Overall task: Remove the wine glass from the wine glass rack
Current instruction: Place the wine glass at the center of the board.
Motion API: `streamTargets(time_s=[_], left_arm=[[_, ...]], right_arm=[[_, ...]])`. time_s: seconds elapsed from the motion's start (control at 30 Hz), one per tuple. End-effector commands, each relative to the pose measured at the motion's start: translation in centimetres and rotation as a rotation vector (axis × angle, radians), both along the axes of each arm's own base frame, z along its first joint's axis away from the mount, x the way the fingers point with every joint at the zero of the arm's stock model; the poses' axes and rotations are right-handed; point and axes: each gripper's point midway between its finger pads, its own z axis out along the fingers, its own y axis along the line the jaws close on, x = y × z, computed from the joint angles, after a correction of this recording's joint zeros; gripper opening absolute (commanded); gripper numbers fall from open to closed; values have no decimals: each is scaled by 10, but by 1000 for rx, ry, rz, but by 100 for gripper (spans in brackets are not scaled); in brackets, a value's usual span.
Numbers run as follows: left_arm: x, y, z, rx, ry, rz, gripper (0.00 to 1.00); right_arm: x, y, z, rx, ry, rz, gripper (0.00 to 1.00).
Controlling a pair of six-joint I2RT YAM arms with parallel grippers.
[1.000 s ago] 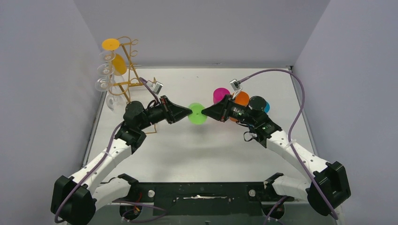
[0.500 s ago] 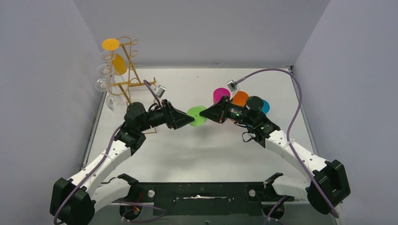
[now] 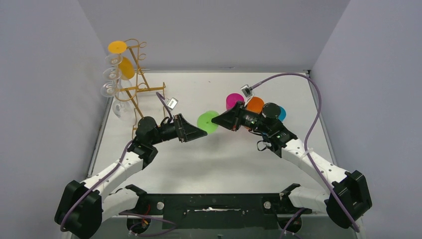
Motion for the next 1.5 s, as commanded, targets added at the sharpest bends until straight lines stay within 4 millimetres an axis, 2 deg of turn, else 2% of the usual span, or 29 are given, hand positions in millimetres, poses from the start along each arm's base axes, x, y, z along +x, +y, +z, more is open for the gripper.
streamTargets(time_s=[0.0, 0.13, 0.23, 0.37, 0.47, 0.6, 0.63, 0.73, 0.8, 0.87, 0.93, 1.07, 1.17, 1.2, 1.27, 1.37, 1.47], left_arm=[[-6, -4, 44, -115, -106, -42, 39], [-10, -4, 45, -128, -102, -57, 46], [-12, -3, 46, -134, -103, -59, 45], [-10, -4, 41, -115, -96, -55, 31], [-11, -5, 43, -116, -105, -58, 25], [-9, -4, 43, -108, -120, -42, 2], [-8, -4, 40, -99, -121, -39, 0], [-10, -4, 31, -57, -140, -49, 0], [-16, -3, 24, -17, -198, -73, 0], [-21, 0, 17, 27, -275, -94, 0], [-36, 3, 9, 63, -369, -162, 0], [-80, 13, -10, 69, -555, -371, 0], [-98, 21, -18, 61, -701, -418, 0], [-101, 23, -21, 64, -753, -416, 0], [-113, 29, -26, 55, -897, -449, 0], [-117, 34, -27, 57, -1010, -430, 0], [-123, 36, -29, 47, -1023, -459, 0]], right_arm=[[-10, 3, 29, 65, -108, 44, 0], [-9, 3, 23, 48, -93, 39, 0], [-11, 3, 25, 54, -97, 40, 0], [-17, 6, 31, 69, -121, 69, 0], [-23, 8, 31, 71, -128, 100, 0], [-26, 10, 31, 69, -137, 114, 0], [-27, 10, 32, 70, -142, 112, 2], [-22, 7, 31, 38, -149, 77, 15], [-15, 0, 32, 8, -171, 11, 33], [-4, -12, 32, -29, -185, -81, 43], [11, -30, 32, -63, -194, -206, 46], [37, -79, 26, -114, -153, -479, 53], [43, -105, 21, -124, -112, -570, 58], [43, -110, 19, -127, -99, -578, 63], [42, -115, 18, -130, -72, -567, 73], [39, -114, 12, -168, -26, -484, 77], [24, -90, 14, -138, 7, -273, 79]])
